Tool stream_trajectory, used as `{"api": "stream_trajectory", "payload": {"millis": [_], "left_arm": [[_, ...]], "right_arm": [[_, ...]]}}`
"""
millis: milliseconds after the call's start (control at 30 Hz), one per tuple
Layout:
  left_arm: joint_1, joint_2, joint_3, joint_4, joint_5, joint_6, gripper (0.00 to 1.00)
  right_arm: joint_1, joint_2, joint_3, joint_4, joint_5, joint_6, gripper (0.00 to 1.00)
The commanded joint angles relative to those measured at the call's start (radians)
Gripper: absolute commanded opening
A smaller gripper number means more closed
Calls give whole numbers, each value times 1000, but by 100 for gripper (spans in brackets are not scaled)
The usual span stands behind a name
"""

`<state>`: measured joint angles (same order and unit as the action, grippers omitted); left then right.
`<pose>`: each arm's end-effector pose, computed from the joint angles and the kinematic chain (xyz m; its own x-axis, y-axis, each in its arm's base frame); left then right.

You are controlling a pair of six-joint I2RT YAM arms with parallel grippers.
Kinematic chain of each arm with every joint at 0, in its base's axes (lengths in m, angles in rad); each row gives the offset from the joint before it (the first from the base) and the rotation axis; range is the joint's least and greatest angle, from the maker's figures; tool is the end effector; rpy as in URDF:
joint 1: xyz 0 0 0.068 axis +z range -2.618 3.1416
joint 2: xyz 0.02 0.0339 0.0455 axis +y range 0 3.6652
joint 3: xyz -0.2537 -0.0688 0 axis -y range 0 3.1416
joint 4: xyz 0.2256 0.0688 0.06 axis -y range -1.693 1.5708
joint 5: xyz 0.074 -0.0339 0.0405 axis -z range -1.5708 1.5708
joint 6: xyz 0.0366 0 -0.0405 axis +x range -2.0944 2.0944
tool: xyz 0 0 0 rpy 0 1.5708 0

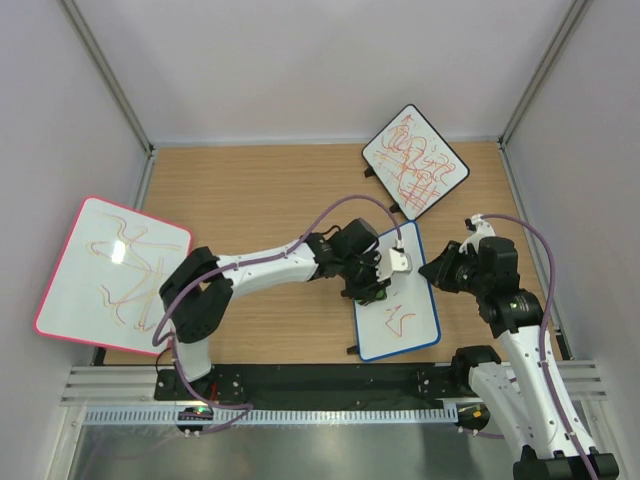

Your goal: Erase the whiteboard

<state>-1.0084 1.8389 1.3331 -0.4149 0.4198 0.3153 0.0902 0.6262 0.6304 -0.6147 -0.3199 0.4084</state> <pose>0.1893 -0.3283 0.2158 -0.1232 0.7265 -0.6760 0.9911 0.0557 -0.1208 0.1273 0.0231 0.2608 -0.6599 0.3188 -0.6804 -0.0872 0.8669 0.4909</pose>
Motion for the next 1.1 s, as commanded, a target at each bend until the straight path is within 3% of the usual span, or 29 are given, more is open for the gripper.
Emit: {"api": "stream_trajectory", "payload": {"millis": [0, 233, 333, 533, 833, 1067], "left_arm": [[-25, 46, 95, 36, 77, -31, 0], [-65, 132, 302, -58, 76, -35, 0], [-76, 145, 321, -81, 96, -44, 0], [-81, 105, 206, -78, 100, -18, 0], [-85, 14, -109, -7, 25, 64, 0], [-87, -1, -129, 7, -6, 73, 0]], "right_arm": [[5, -5, 23, 24, -8, -13, 1], [6, -10, 23, 24, -2, -10, 1], [6, -8, 23, 24, -4, -10, 1], [6, -11, 23, 23, -5, -10, 1], [5, -8, 23, 24, -2, -6, 1], [6, -11, 22, 24, -4, -6, 1]]}}
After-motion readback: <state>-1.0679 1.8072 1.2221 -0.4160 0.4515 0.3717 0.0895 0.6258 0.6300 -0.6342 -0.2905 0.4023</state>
